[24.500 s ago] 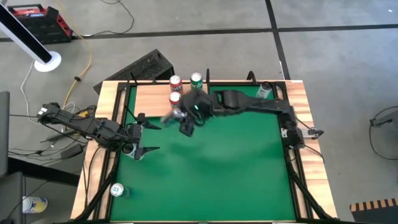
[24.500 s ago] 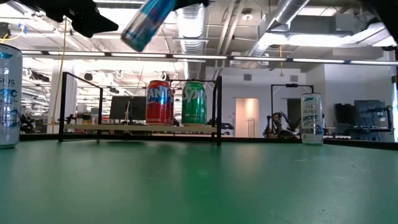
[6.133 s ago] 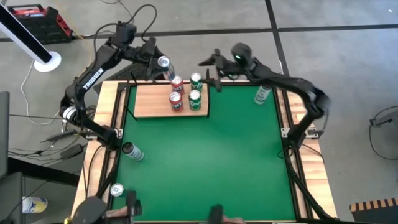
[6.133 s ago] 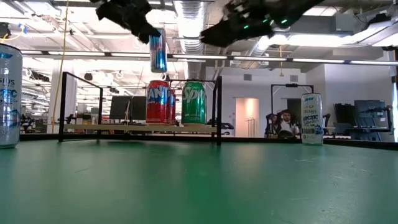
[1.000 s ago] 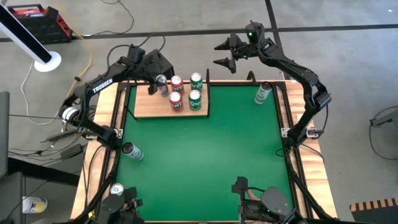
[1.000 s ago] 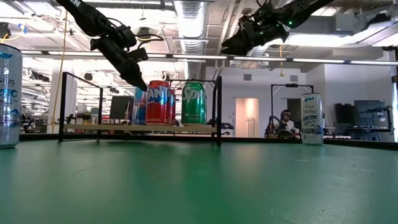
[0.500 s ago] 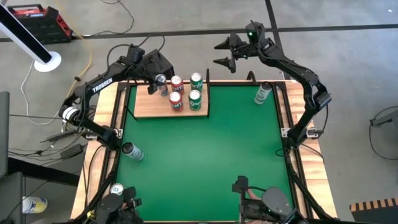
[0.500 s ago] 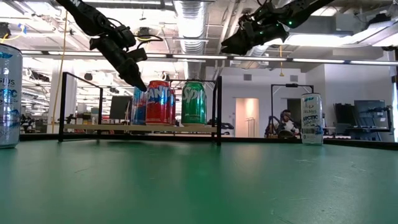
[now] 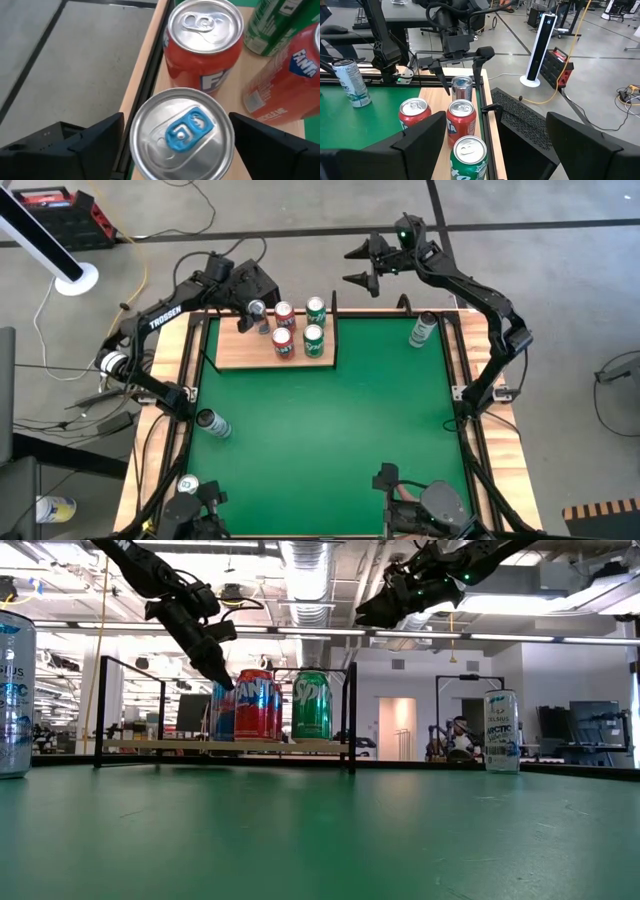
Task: Place canned beverage on shelf
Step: Put the right blue soda can on the shelf, then put the blue soda can aligned with the other blue soda can on the shelf
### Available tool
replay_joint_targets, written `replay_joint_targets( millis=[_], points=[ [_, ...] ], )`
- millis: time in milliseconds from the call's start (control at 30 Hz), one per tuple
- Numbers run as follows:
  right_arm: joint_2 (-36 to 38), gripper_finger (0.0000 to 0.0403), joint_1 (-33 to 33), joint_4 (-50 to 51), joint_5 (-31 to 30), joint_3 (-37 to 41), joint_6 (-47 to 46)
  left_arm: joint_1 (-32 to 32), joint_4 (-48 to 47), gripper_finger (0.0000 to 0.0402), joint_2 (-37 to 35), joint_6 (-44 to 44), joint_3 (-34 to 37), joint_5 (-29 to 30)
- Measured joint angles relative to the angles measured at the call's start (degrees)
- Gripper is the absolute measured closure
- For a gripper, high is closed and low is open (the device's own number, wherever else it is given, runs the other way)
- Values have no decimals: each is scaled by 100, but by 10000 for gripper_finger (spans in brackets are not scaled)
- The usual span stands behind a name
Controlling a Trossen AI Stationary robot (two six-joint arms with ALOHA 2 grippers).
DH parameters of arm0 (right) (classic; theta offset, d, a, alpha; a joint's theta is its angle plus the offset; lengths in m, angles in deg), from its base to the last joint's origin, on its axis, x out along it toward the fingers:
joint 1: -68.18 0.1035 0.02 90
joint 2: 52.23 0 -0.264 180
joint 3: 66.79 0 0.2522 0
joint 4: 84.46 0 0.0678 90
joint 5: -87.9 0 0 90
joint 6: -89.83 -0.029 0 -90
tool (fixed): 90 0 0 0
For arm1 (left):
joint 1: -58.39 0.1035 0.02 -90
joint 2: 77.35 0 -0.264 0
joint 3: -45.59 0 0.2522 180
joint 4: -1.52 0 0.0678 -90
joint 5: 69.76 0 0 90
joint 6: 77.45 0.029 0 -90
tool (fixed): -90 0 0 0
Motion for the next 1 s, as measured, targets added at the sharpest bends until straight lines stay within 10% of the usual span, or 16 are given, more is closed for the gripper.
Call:
replay_joint_targets(
  millis=[567, 1000],
  points=[
    [0, 37, 0, 3, 0, 0, -6, -40, 361, 67, -190, -248, 0, 91],
    [-2, 37, 70, 24, -226, -2, -49, -758, 600, 66, -1831, -1256, -3, -343]
  ],
)
